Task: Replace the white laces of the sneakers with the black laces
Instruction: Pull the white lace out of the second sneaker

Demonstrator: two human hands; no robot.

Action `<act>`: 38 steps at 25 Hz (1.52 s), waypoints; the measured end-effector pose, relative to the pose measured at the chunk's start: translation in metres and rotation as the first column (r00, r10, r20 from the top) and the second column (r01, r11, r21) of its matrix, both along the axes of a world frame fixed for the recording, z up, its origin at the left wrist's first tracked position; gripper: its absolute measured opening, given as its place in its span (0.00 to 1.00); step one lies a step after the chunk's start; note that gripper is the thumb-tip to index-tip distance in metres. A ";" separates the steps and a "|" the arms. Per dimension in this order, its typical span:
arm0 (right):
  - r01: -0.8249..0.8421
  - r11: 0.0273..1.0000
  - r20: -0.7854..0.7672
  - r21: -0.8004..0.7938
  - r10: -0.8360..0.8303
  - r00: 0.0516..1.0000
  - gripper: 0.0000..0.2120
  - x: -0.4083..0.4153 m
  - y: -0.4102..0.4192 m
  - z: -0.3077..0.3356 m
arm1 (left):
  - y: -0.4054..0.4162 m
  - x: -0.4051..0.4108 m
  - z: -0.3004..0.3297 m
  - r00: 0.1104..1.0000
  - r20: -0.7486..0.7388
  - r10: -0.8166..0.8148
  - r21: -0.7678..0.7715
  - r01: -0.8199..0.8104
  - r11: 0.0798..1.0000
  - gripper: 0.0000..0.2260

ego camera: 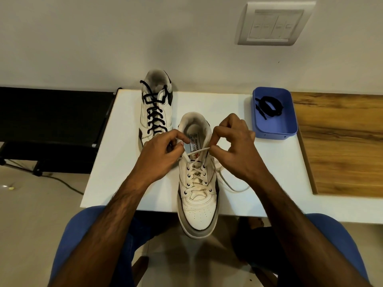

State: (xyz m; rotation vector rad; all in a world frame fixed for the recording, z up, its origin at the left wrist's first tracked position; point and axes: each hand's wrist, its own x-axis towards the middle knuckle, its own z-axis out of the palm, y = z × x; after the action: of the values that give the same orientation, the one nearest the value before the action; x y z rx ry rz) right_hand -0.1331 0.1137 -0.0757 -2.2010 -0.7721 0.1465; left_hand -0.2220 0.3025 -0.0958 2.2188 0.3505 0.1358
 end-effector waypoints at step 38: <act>-0.058 0.984 0.223 -0.169 0.096 0.970 0.05 -0.014 0.016 -0.018 | -0.002 0.001 0.000 1.000 -0.001 0.012 -0.007 -0.012 1.000 0.08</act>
State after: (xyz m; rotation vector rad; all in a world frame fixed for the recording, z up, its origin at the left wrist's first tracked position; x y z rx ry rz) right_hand -0.1467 0.1301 -0.0933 -2.3702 -1.0059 -0.0091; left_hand -0.2210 0.3005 -0.0954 2.2103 0.3644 0.1395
